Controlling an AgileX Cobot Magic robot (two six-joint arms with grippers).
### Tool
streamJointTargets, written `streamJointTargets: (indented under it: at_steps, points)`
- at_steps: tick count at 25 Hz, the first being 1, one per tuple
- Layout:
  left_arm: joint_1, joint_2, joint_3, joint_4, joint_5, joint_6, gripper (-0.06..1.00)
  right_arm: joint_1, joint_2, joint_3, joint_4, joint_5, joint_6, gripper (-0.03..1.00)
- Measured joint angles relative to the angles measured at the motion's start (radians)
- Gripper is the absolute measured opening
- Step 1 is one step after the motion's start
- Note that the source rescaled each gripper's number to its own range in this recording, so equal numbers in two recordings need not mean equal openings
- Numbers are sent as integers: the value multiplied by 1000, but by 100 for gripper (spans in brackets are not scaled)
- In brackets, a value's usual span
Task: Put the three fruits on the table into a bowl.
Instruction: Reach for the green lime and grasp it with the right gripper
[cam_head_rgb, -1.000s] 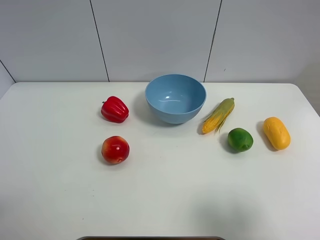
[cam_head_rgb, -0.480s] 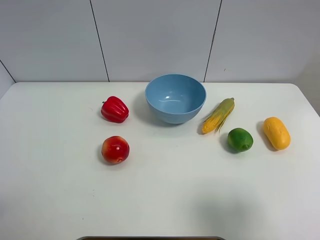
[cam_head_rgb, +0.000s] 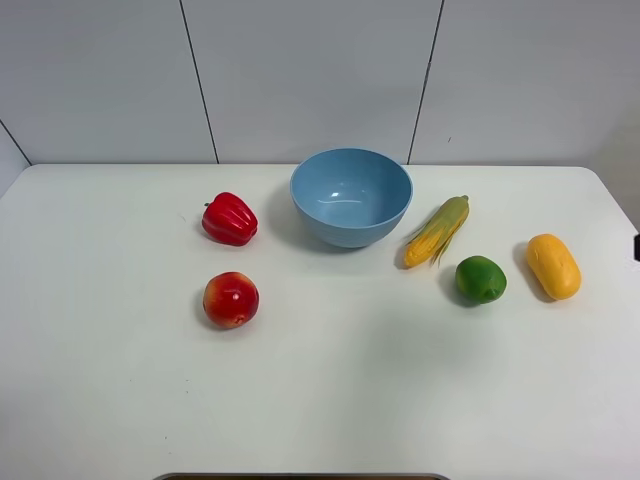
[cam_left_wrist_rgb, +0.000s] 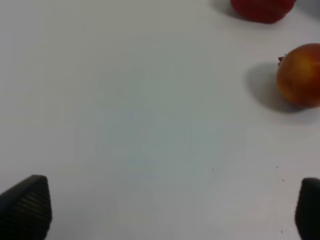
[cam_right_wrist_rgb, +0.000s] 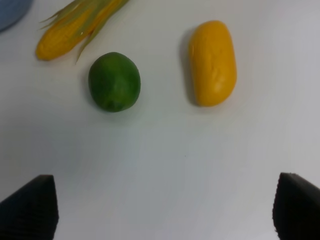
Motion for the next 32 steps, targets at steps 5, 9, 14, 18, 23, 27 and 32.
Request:
streamJointTargets:
  at_steps: [5,9,14,18,23,27,32]
  points:
    - [0,0,0,0,0,0,100,0,245,-95,54,-2,0,71]
    - [0,0,0,0,0,0,100,0,406,-138,72,-12,0,71]
    - [0,0,0,0,0,0,100,0,567,-155,102,-55,-37,71]
    - [0,0,0,0,0,0,100,0,671,-155,105,-101,-50,71]
    - [0,0,0,0,0,0,100,0,784,-156,138,-147,-105,88]
    - [0,0,0,0,0,0,100,0,863,-156,184,-191,-141,99]
    - [0,0,0,0,0,0,100,0,944,-156,202,-243,-160,100]
